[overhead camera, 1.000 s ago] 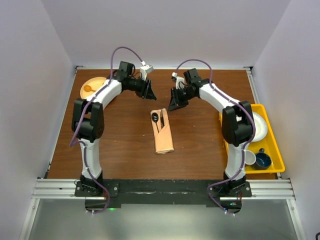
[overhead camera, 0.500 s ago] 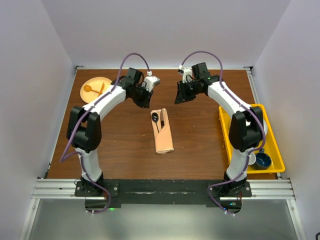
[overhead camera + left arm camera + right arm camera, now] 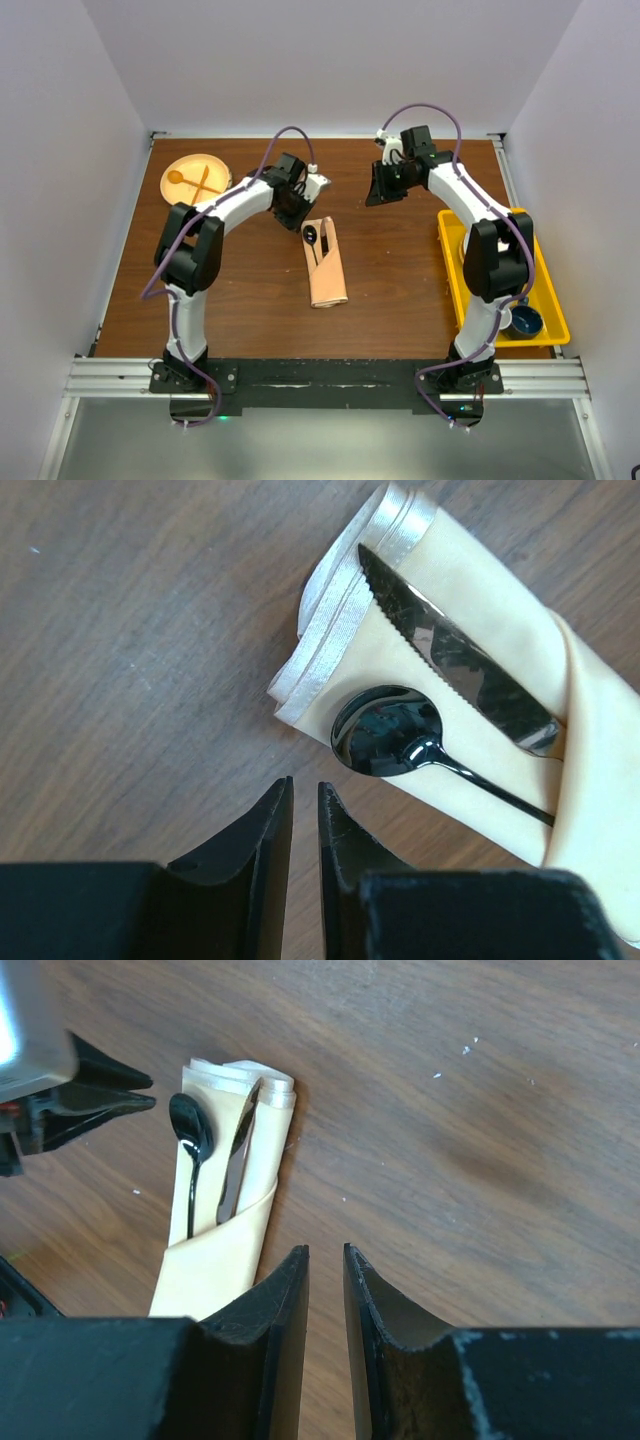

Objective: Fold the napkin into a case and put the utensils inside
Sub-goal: Move the spoon to the folded napkin.

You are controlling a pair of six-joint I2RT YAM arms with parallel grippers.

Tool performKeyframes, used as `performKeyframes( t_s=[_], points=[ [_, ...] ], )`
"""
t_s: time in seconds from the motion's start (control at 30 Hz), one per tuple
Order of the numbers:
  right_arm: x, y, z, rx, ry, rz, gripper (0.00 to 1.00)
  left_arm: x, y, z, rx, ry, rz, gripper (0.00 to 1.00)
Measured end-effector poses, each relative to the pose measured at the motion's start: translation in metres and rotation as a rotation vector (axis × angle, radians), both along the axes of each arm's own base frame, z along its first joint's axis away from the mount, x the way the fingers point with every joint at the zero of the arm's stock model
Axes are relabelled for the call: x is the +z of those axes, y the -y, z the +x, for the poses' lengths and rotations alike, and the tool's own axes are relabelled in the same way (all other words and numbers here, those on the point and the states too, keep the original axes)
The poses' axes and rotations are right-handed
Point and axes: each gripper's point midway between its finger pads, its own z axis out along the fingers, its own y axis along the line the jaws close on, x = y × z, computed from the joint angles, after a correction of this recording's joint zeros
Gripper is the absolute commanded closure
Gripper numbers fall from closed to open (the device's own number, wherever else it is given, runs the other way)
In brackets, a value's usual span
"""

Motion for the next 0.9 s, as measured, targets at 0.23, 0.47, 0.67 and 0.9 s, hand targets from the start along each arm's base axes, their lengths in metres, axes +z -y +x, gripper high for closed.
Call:
performKeyframes(
  t_s=[0.23, 0.47, 0.67, 0.9],
  points=[
    [-0.004, 0.001, -0.003, -0.001, -0.012, -0.002, 0.75, -0.012, 0.000, -0.002, 0.006, -0.025, 0.018, 0.71],
    [-0.006, 0.001, -0.004, -0.004, -0.022, -0.002, 0.74, -0.008, 0.007, -0.001, -0.001, -0.016, 0.008, 0.66],
    [-0.008, 0.001, -0.006, -0.005, -0.027, -0.003, 0.75, -0.006, 0.012, 0.000, -0.007, -0.009, 0.001, 0.64],
    [-0.008, 0.001, -0.006, -0.005, -0.027, -0.003, 0.73, -0.009, 0.011, -0.002, -0.011, -0.019, 0.009, 0.59]
  ],
)
